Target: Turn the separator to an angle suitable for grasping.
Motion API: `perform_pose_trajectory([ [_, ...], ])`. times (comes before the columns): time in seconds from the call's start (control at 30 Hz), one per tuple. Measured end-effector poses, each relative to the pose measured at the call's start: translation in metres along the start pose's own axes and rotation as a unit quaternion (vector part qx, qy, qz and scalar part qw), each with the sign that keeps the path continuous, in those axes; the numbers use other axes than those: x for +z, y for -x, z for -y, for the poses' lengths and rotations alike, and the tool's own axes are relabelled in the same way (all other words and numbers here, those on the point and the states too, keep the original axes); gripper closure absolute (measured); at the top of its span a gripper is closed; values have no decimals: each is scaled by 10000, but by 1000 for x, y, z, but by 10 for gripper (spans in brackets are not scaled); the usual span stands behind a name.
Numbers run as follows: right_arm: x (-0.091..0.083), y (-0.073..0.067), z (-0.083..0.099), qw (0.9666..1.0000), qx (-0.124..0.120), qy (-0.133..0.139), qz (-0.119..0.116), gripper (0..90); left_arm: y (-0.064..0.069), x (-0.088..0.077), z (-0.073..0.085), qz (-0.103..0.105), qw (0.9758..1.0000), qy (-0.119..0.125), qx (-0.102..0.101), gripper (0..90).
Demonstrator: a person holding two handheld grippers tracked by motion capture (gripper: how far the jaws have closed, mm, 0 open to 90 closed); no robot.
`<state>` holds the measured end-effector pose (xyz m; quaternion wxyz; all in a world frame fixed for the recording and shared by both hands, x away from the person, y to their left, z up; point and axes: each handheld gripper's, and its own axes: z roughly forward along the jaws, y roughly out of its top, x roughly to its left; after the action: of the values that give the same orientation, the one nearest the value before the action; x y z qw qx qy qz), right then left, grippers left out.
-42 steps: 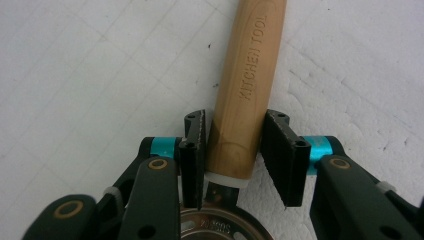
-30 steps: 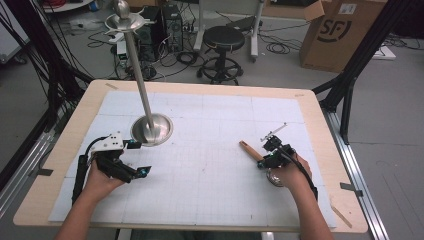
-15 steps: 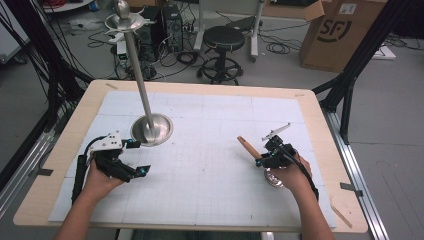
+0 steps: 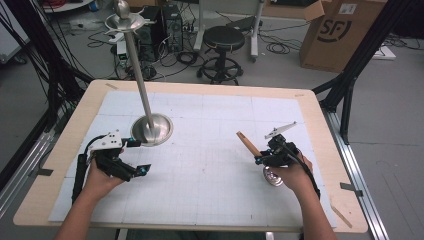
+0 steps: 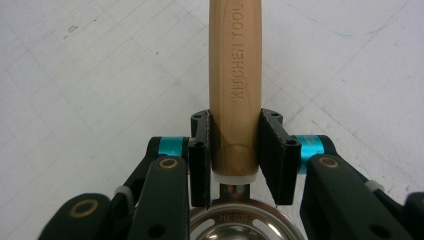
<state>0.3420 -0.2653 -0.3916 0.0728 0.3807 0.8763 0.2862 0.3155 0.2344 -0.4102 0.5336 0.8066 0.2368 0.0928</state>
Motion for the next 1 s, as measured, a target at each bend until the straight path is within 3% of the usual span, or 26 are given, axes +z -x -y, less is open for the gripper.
perform_pose_trajectory([
  [0.27, -1, -1, -6, 10000, -44, 54, -14, 683, 0, -2, 0, -9, 10000, 37, -6, 18],
  [0.3, -1, -1, -6, 9999, -137, 104, -16, 683, 0, -3, -1, 8, 10000, 33, 5, 18],
  [0.57, -3, -4, -7, 9998, -117, 145, -85, 683, -1, -3, -1, -8, 9999, 110, -44, 18],
  [0.87, -11, -4, -6, 9988, -182, 438, -113, 682, -4, -2, -2, 5, 9999, 153, -55, 18],
  [1.0, -17, -6, -7, 9971, -234, 697, -208, 682, -4, -2, -2, 8, 9999, 149, -56, 18],
])
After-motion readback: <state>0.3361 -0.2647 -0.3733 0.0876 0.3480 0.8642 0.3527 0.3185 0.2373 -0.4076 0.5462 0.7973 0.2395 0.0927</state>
